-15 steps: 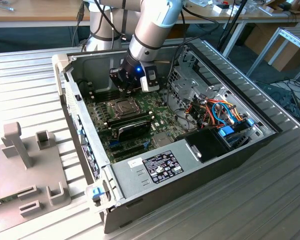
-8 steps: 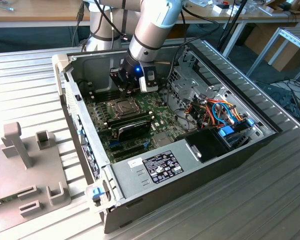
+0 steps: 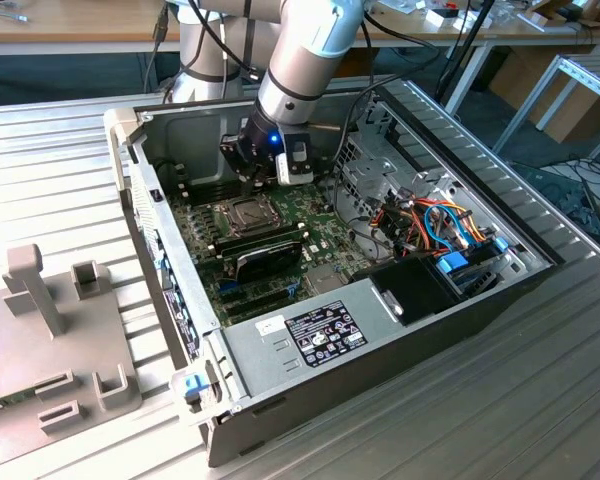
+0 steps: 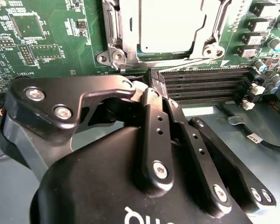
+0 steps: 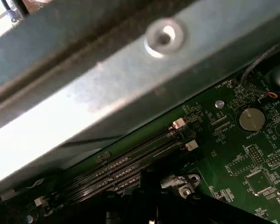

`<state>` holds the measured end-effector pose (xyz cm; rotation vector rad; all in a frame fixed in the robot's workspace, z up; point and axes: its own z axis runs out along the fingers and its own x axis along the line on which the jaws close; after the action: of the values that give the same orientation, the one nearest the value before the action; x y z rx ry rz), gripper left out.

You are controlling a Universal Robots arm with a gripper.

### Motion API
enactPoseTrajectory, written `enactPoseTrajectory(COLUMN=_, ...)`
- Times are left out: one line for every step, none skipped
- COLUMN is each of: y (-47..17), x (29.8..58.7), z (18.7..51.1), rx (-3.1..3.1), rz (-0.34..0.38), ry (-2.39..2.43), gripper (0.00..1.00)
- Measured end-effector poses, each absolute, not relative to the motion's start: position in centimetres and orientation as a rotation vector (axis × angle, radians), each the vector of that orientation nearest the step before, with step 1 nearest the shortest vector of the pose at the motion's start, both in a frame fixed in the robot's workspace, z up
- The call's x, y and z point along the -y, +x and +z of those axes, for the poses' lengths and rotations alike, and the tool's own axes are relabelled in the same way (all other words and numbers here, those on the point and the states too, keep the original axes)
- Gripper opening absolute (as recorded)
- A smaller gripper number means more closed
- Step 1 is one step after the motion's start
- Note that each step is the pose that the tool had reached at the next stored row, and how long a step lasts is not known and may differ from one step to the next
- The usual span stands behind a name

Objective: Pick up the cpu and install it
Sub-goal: 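Install the first cpu locking lever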

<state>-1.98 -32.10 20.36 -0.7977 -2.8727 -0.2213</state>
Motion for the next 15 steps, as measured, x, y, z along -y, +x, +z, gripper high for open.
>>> enactPoseTrajectory(y=-1.97, x=32.20, z=20.32, rx=2.853, rz=-0.228, ry=-0.878, gripper=0.11)
enactPoseTrajectory(y=-1.98, x=32.24, z=20.31, rx=2.847, rz=-0.228, ry=-0.904, gripper=0.11)
enactPoseTrajectory(y=-1.98, x=32.30, z=20.30, rx=2.847, rz=-0.228, ry=-0.905, gripper=0.11)
enactPoseTrajectory(y=-1.98, x=32.36, z=20.31, rx=2.847, rz=-0.228, ry=-0.905, gripper=0.11)
enactPoseTrajectory(y=-1.98, x=32.41, z=20.31, rx=2.847, rz=-0.228, ry=-0.904, gripper=0.11)
enactPoseTrajectory(y=-1.98, x=32.46, z=20.31, rx=2.847, rz=-0.228, ry=-0.904, gripper=0.11)
enactPoseTrajectory(y=-1.98, x=32.50, z=20.31, rx=2.847, rz=-0.228, ry=-0.905, gripper=0.11)
enactPoseTrajectory(y=-1.98, x=32.51, z=20.31, rx=2.847, rz=-0.228, ry=-0.905, gripper=0.11)
enactPoseTrajectory(y=-1.98, x=32.53, z=20.31, rx=2.847, rz=-0.228, ry=-0.905, gripper=0.11)
enactPoseTrajectory(y=-1.97, x=32.56, z=20.31, rx=2.847, rz=-0.227, ry=-0.904, gripper=0.11)
enactPoseTrajectory(y=-1.98, x=32.56, z=20.31, rx=2.847, rz=-0.228, ry=-0.904, gripper=0.11)
enactPoseTrajectory(y=-1.98, x=32.58, z=20.31, rx=2.847, rz=-0.228, ry=-0.904, gripper=0.11)
enactPoseTrajectory(y=-1.97, x=32.60, z=20.31, rx=2.847, rz=-0.227, ry=-0.904, gripper=0.11)
enactPoseTrajectory(y=-1.98, x=32.65, z=20.31, rx=2.847, rz=-0.227, ry=-0.904, gripper=0.11)
enactPoseTrajectory(y=-1.98, x=32.69, z=20.31, rx=2.847, rz=-0.227, ry=-0.904, gripper=0.11)
